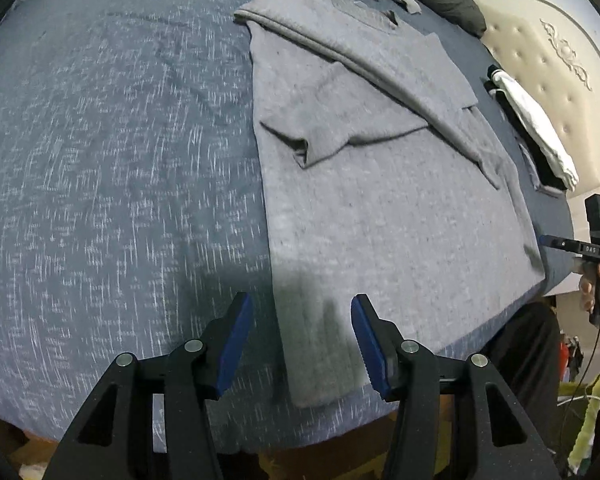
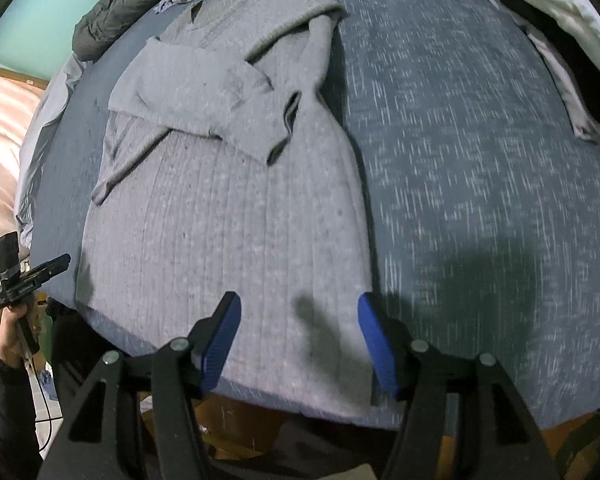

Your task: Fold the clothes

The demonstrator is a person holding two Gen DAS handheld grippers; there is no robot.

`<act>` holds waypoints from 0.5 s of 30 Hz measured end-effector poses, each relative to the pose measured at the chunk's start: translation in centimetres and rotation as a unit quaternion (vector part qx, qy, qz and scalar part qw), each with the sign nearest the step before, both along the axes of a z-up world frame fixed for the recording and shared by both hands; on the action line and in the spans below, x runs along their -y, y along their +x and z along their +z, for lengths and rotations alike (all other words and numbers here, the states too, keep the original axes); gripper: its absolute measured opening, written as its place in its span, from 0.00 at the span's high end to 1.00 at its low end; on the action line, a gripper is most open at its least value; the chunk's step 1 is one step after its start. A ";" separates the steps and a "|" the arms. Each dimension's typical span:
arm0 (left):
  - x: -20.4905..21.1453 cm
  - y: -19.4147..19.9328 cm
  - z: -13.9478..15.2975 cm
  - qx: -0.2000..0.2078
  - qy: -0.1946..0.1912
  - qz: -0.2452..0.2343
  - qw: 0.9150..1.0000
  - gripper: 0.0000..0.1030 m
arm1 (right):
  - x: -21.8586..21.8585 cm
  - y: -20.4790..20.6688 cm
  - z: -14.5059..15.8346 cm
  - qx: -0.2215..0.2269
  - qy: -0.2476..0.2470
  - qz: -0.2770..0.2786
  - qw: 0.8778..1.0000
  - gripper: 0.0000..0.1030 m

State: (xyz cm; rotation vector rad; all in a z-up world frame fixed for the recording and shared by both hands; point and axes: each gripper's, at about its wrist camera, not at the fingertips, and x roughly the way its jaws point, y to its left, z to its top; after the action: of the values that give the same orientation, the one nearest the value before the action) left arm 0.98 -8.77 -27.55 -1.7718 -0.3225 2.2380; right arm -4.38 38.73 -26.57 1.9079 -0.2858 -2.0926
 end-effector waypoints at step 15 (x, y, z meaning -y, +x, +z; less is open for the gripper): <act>-0.3 1.3 -2.5 0.048 0.010 -0.005 0.999 0.46 | -2.1 2.4 -1.6 0.032 -0.003 -0.014 0.999 0.40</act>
State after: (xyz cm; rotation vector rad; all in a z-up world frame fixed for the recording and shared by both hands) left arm 2.27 -8.50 -30.08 -1.8704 -0.3527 2.1397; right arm -1.97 40.87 -28.18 1.9802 -0.3336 -2.0494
